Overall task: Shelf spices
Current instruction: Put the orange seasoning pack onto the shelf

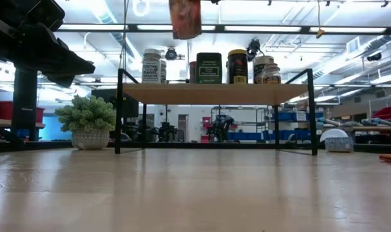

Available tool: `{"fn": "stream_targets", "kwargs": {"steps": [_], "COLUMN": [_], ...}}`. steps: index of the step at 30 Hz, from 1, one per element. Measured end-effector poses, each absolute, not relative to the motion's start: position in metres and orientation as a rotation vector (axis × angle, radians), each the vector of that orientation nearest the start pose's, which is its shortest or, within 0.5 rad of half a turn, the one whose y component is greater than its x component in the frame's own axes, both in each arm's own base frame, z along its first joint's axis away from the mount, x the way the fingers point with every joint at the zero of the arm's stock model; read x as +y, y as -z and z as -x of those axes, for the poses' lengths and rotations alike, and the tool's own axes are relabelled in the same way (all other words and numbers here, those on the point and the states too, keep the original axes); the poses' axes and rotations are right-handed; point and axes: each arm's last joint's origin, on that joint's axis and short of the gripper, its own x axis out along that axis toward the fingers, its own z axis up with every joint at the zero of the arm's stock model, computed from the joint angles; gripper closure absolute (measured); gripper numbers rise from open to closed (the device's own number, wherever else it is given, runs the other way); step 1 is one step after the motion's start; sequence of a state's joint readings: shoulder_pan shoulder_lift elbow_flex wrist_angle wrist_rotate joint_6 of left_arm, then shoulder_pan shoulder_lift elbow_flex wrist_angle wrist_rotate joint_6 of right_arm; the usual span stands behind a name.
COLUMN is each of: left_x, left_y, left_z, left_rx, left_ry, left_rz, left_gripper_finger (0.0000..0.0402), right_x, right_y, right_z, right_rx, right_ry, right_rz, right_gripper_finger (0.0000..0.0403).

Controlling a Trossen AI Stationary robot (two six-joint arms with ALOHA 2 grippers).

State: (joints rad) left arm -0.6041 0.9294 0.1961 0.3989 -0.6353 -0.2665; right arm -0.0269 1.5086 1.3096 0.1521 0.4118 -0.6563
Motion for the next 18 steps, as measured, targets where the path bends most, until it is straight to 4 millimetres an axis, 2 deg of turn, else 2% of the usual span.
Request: {"fn": "stream_targets", "kwargs": {"steps": [2,5,12,18], "left_x": [-0.083,-0.083,-0.083,-0.083], "left_y": [-0.166,-0.166,-0.166,-0.166], "left_z": [-0.15,-0.15,-0.15,-0.15], "left_rx": [0.265,0.265,0.266,0.265], "left_ry": [-0.067,-0.067,-0.067,-0.067], "left_rz": [0.071,0.071,0.07,0.07], "left_gripper_finger": [0.0396,0.0396,0.0396,0.0396], "right_x": [-0.039,-0.065,-0.118,-0.144], "right_y": [-0.381,-0.382,-0.362,-0.335], "right_z": [-0.347,-0.344,-0.353,-0.364], "right_rx": [0.161,0.16,0.166,0.235], "right_ry": [0.439,0.471,0.47,0.483], "right_rz": [0.647,0.643,0.642,0.626], "right_gripper_finger": [0.0403,0.0403,0.0403,0.0403]}}
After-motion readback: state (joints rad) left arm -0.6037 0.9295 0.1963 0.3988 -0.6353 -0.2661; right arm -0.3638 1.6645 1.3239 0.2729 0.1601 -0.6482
